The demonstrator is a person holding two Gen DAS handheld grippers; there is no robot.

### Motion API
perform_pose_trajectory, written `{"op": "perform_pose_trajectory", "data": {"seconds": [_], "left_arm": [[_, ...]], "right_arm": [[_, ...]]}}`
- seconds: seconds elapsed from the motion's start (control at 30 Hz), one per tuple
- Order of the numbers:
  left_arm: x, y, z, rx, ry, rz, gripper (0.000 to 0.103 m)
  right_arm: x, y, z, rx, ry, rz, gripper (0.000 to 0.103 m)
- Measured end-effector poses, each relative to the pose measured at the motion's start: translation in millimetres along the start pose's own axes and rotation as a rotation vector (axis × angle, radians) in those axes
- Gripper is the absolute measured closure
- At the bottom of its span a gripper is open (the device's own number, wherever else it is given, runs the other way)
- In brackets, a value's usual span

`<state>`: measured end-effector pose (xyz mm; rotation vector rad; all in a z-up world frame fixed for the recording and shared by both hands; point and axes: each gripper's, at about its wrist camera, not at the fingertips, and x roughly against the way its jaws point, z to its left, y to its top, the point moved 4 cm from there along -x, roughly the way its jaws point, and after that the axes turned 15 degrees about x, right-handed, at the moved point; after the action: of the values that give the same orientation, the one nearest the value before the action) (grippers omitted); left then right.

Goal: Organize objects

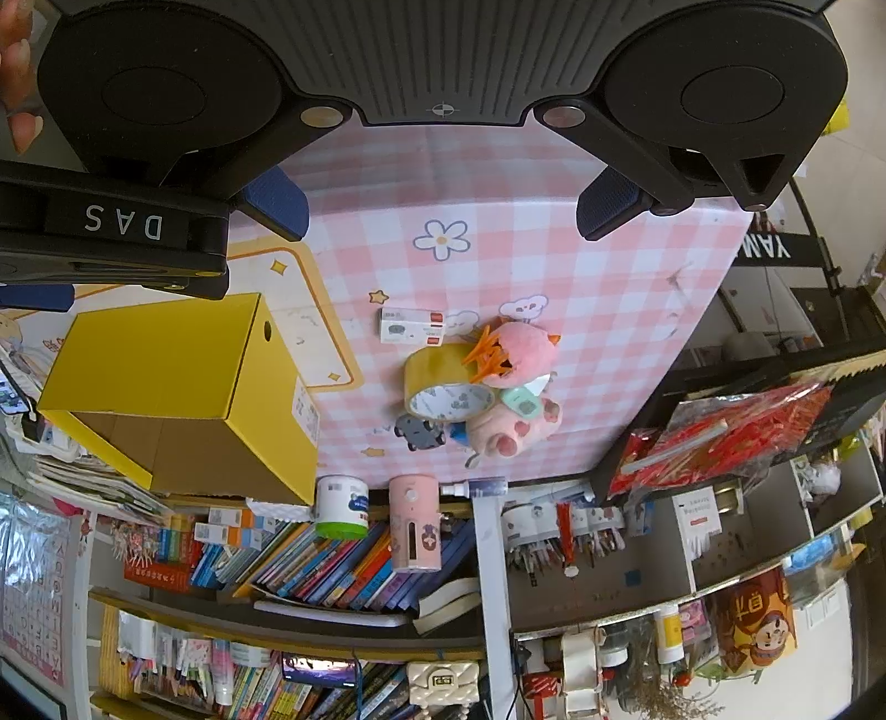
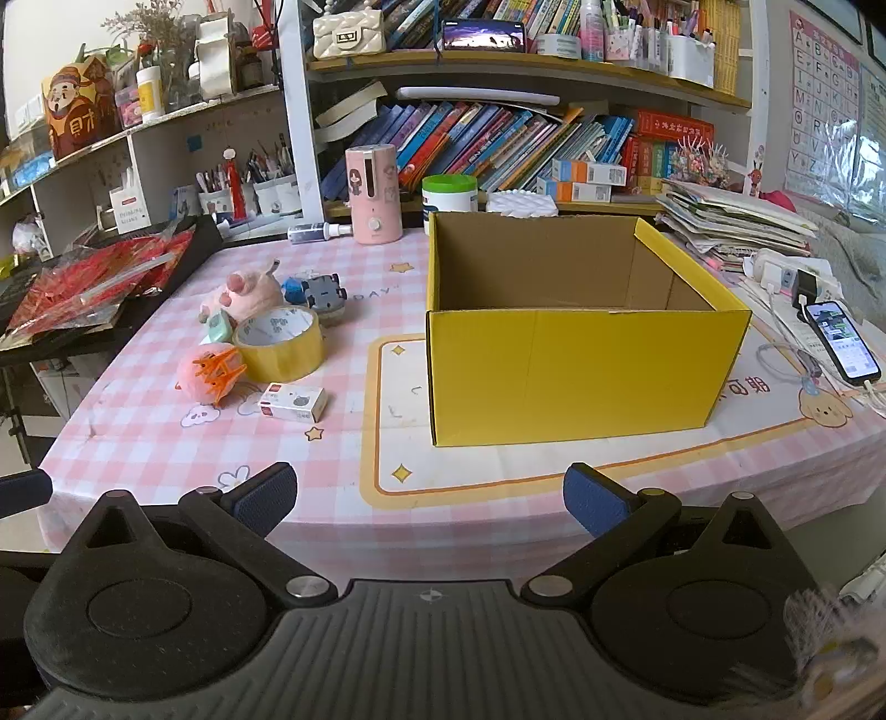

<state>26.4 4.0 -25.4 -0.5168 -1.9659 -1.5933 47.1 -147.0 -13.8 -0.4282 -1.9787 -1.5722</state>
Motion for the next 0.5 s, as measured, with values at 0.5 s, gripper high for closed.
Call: {"op": "perform_pose_trajectory", "data": {"seconds": [0.5], "left_arm": [[-3.9,-0.3,-0.3,-0.003,-0.005,0.012,0.0]], "right_arm": [[-3.8,-1.1,1.6,-0.003,-0.002,0.017,0.0]]}}
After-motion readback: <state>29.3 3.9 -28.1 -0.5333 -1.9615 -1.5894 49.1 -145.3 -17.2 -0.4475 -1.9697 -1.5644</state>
